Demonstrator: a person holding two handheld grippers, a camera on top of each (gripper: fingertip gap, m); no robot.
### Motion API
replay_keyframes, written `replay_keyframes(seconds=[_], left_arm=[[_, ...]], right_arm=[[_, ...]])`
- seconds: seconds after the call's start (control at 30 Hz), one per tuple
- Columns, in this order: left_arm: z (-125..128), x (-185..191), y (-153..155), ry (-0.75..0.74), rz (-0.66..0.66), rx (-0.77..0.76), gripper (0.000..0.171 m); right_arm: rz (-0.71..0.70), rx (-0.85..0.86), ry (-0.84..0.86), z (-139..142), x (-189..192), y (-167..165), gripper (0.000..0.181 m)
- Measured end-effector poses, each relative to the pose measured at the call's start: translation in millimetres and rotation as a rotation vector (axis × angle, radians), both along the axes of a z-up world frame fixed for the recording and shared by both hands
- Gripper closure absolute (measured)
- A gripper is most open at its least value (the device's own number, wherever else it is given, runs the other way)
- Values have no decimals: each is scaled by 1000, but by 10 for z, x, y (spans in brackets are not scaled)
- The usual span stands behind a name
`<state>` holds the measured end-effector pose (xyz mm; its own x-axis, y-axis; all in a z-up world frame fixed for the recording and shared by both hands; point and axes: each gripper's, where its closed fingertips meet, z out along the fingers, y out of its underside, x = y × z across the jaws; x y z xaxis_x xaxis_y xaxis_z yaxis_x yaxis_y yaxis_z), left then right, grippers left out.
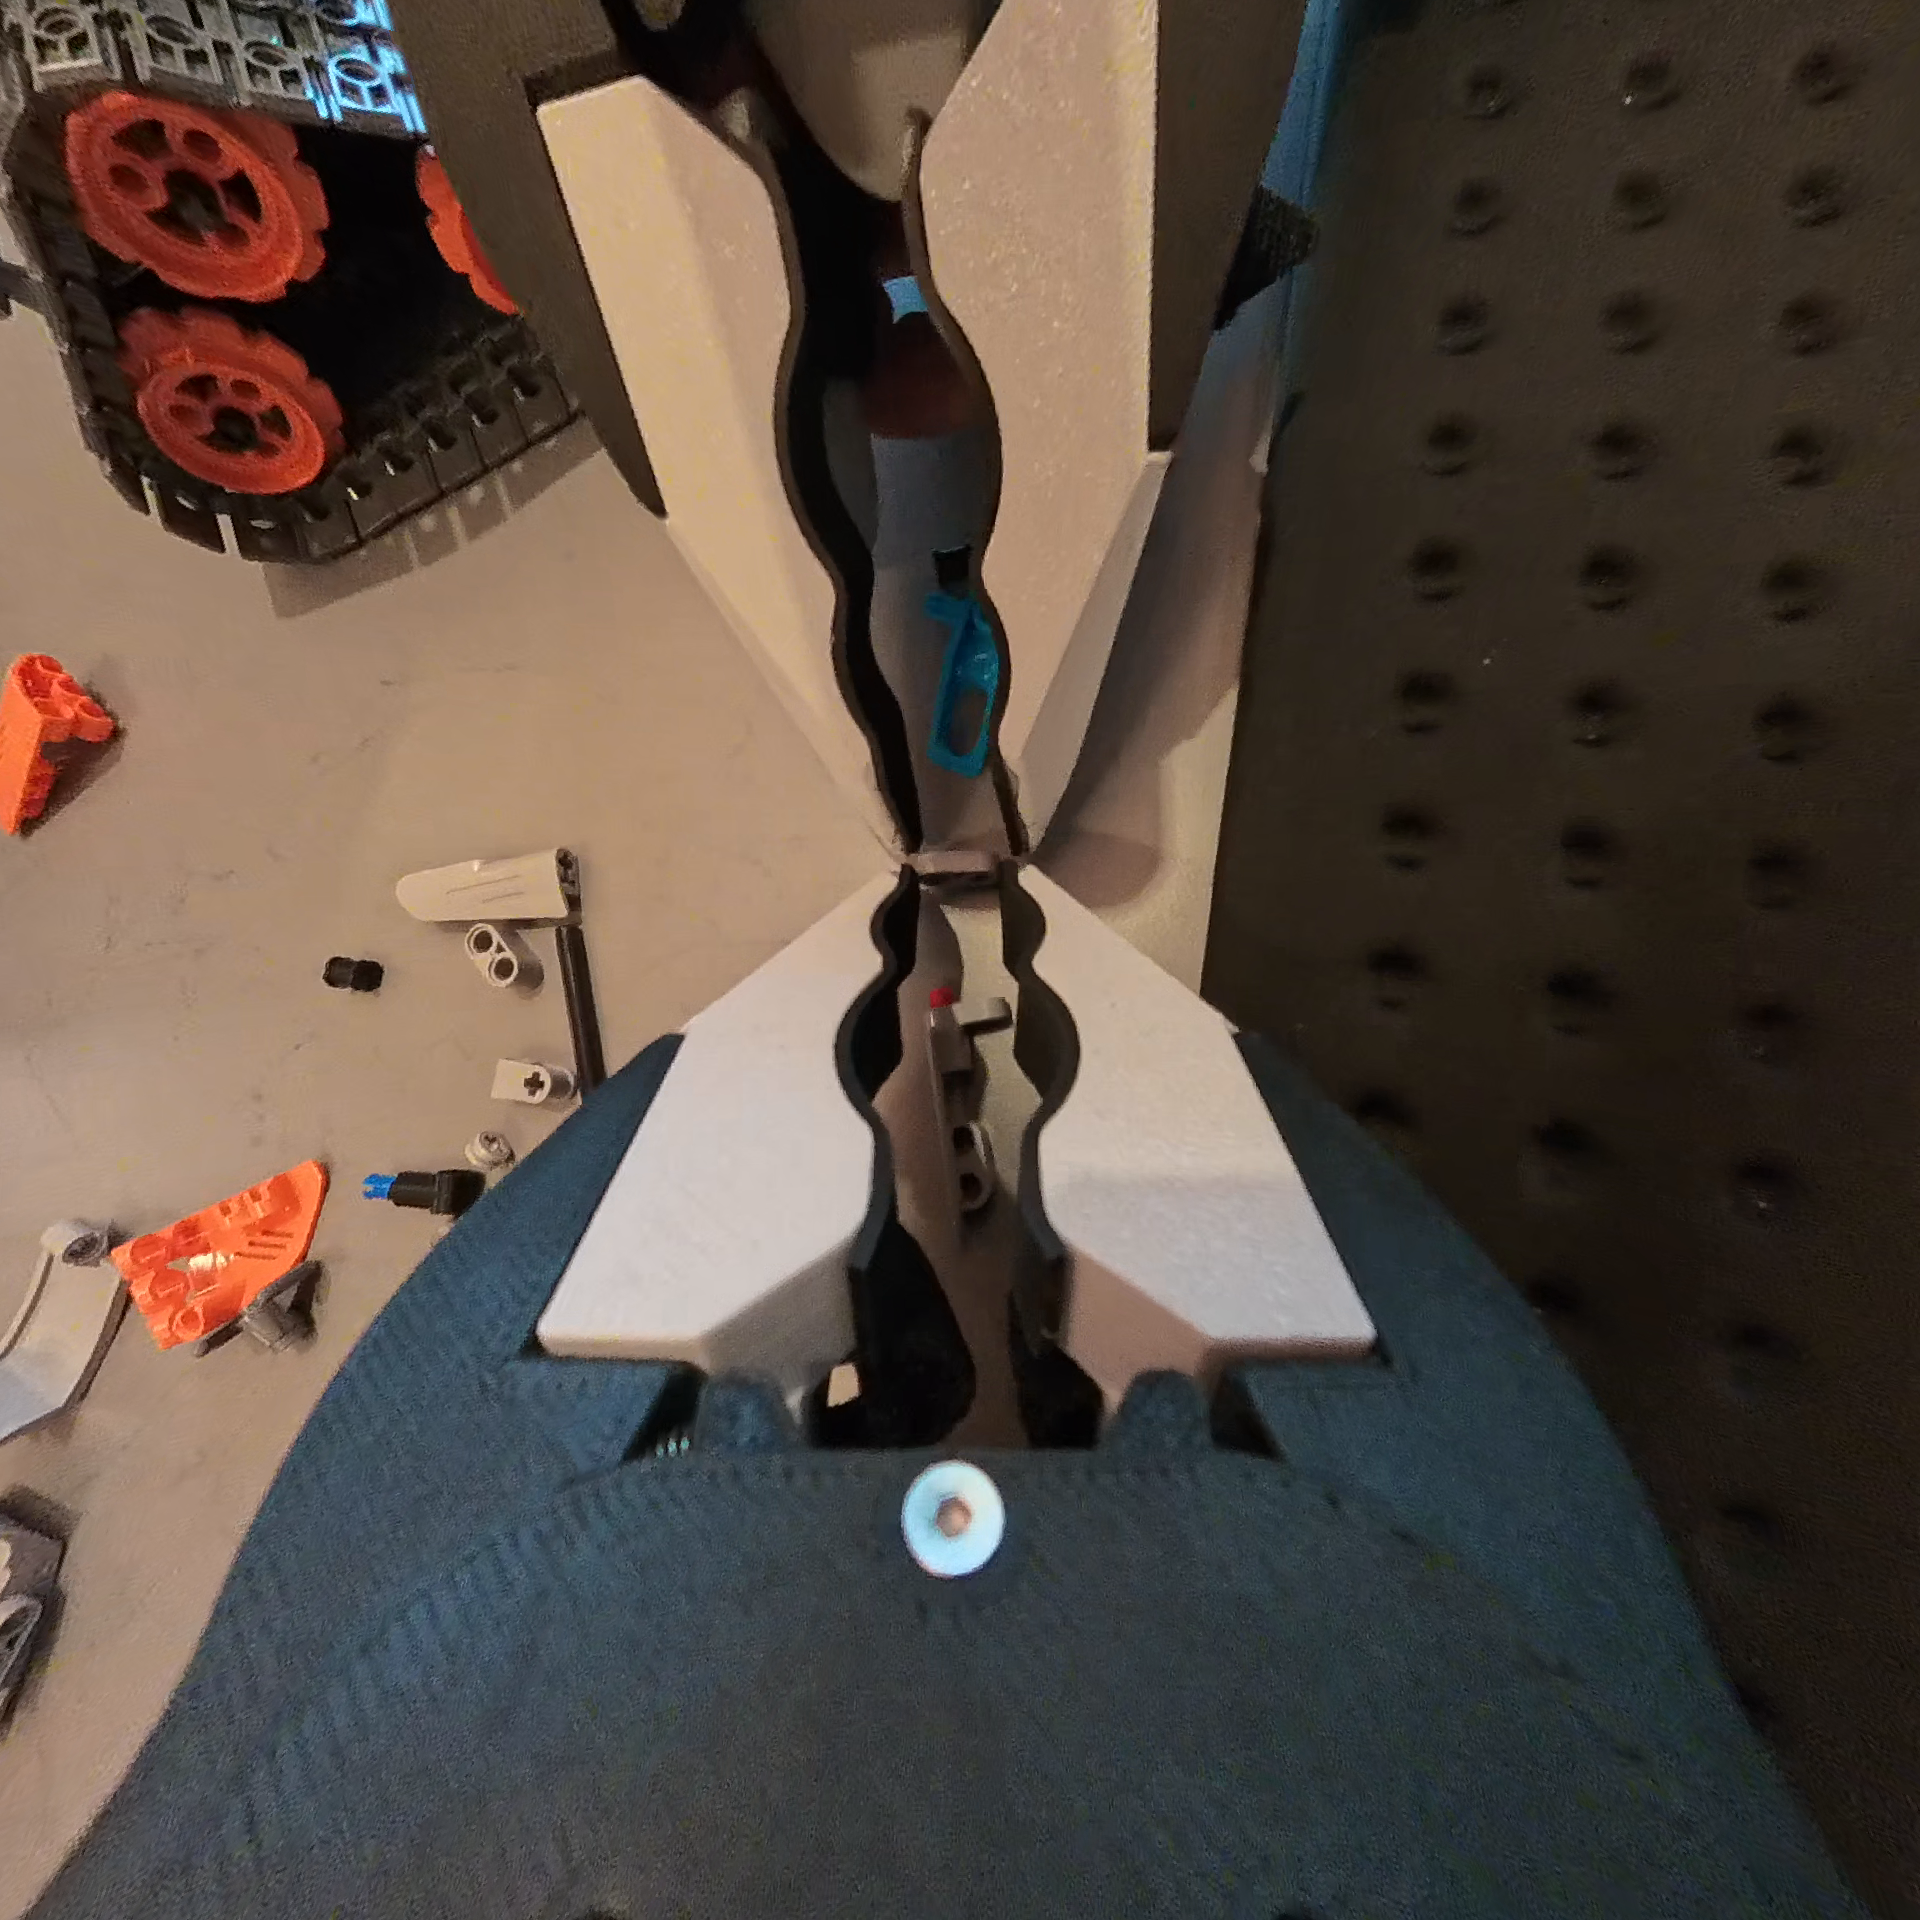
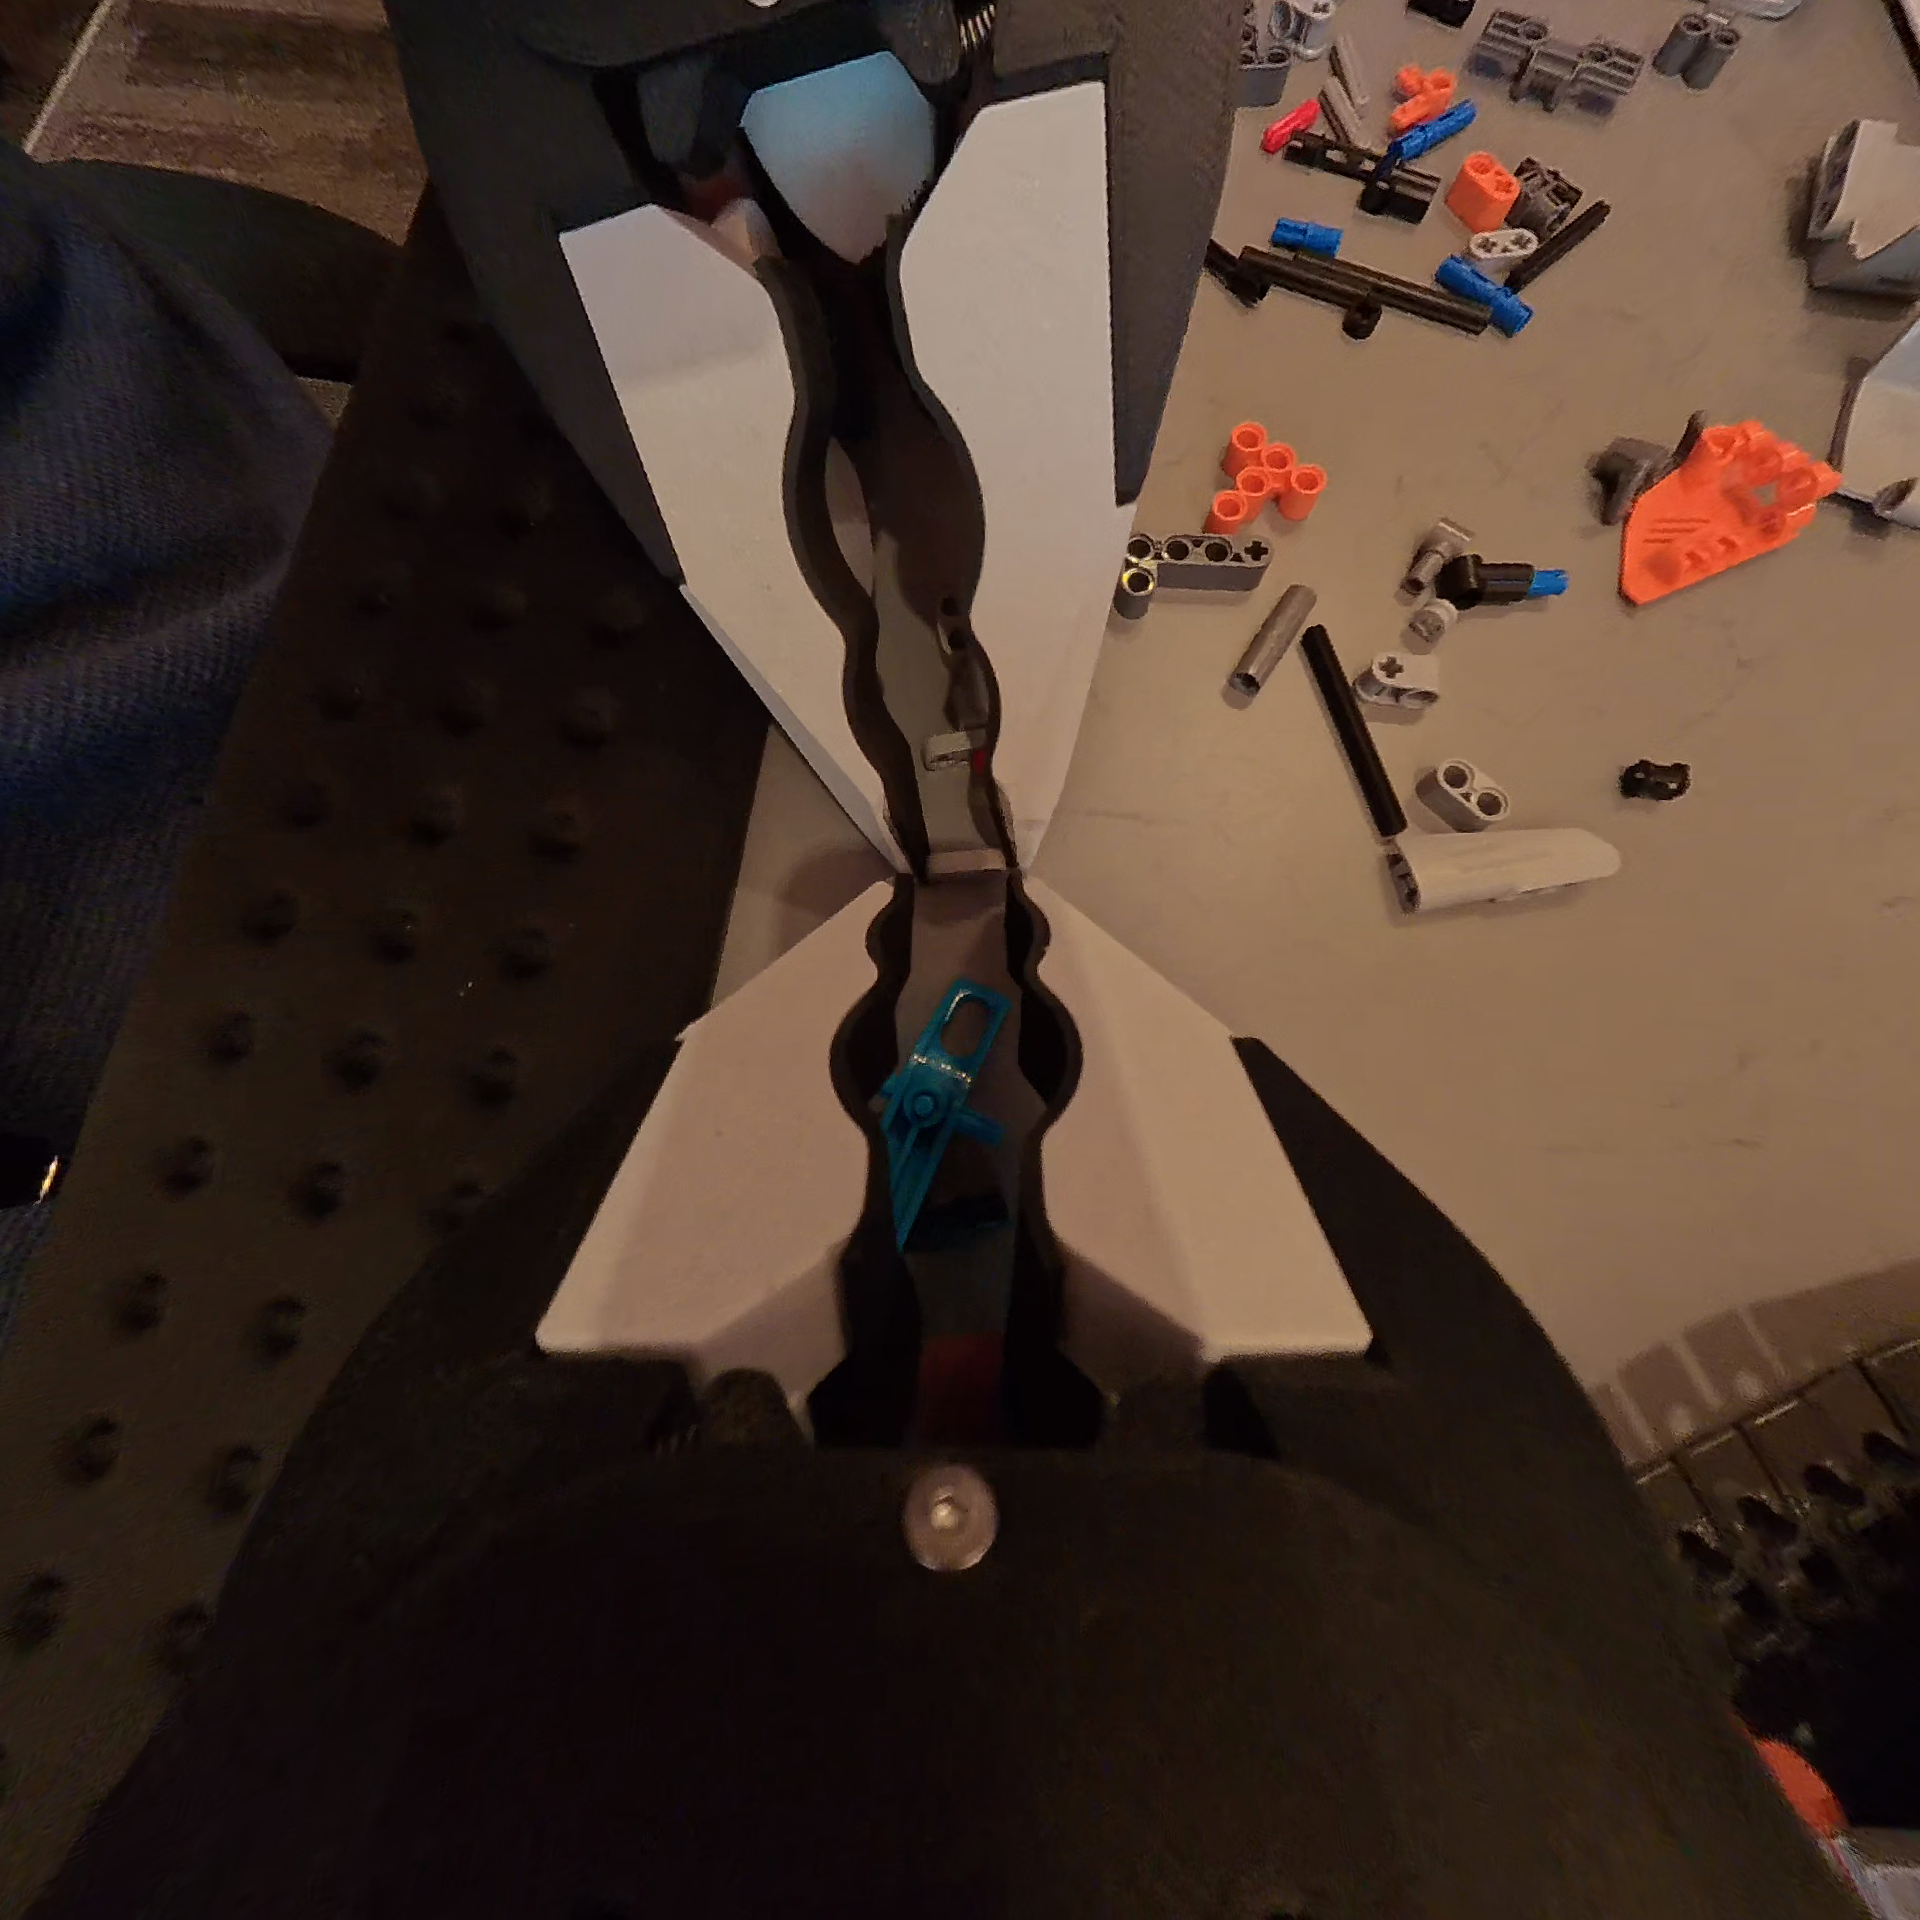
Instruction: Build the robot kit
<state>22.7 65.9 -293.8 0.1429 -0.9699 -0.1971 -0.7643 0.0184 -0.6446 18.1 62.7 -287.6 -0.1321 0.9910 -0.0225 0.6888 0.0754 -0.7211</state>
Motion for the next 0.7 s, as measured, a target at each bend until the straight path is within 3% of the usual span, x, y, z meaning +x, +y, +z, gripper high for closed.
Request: replay_keyframes(seconds=[0.5,0.7], left_arm=[[17,-76,14,30,-4,-3,152],[187,-200,-29,16,15,6,146]], right_arm=[[20,-41,-5,-5,-13,-2,166],[34,-30,-12,-9,-39,-17,159]])
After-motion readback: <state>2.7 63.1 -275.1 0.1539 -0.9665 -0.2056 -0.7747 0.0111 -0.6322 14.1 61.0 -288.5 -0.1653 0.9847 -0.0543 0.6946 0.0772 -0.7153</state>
